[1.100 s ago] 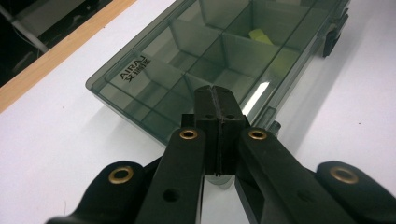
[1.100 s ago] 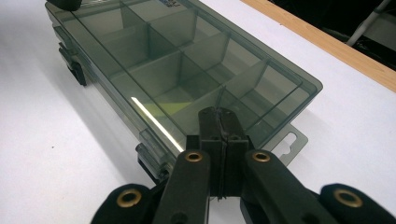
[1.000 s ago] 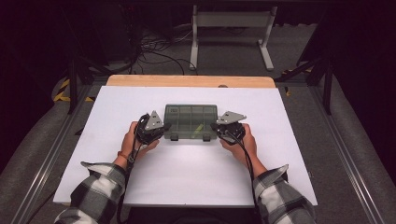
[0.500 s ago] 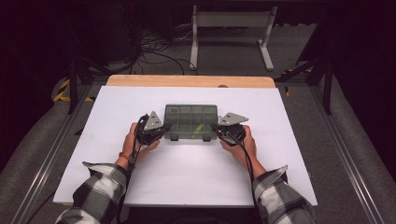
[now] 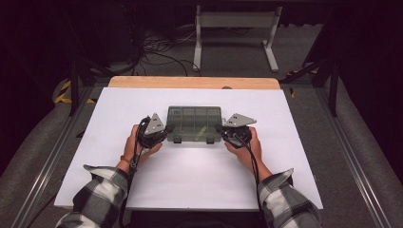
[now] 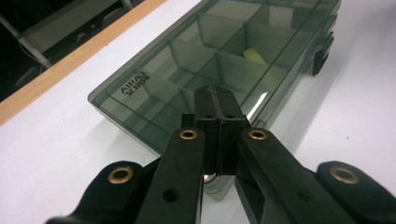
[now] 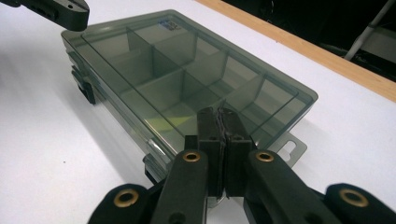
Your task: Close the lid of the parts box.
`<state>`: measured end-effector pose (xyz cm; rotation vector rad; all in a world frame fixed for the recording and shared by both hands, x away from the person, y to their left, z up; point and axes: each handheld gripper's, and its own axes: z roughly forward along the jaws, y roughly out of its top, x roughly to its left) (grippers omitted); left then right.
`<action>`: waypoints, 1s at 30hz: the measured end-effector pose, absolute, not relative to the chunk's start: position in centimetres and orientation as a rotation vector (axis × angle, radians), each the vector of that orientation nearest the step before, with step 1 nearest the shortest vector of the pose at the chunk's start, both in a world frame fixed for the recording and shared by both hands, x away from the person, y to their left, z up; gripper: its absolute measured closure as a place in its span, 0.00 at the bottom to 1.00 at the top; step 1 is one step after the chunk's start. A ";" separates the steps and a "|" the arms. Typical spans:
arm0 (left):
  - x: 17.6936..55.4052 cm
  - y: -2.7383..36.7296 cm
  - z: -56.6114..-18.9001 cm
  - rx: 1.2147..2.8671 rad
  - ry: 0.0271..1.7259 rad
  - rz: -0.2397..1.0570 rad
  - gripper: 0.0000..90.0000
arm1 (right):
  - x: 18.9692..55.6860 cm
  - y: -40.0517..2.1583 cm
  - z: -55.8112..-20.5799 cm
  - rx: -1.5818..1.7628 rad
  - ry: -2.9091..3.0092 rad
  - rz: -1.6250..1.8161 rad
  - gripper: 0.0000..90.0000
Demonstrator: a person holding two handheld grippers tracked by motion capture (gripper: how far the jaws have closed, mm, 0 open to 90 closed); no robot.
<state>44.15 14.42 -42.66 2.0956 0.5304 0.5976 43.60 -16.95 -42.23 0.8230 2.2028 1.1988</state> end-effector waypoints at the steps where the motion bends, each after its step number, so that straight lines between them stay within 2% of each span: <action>1: 44.1 14.5 -42.6 2.089 0.530 0.601 1.00 | 43.5 -17.0 -42.1 0.820 2.199 1.203 0.98; 22: 43.5 14.8 -41.9 1.999 0.486 0.591 0.96 | 43.0 -16.1 -41.6 0.775 2.167 1.281 0.87; 27: 43.5 14.9 -41.9 1.993 0.482 0.585 0.93 | 43.1 -16.2 -41.6 0.793 2.151 1.299 0.77; 30: 43.5 14.9 -41.9 1.991 0.481 0.590 0.92 | 43.1 -16.2 -41.7 0.800 2.150 1.299 0.75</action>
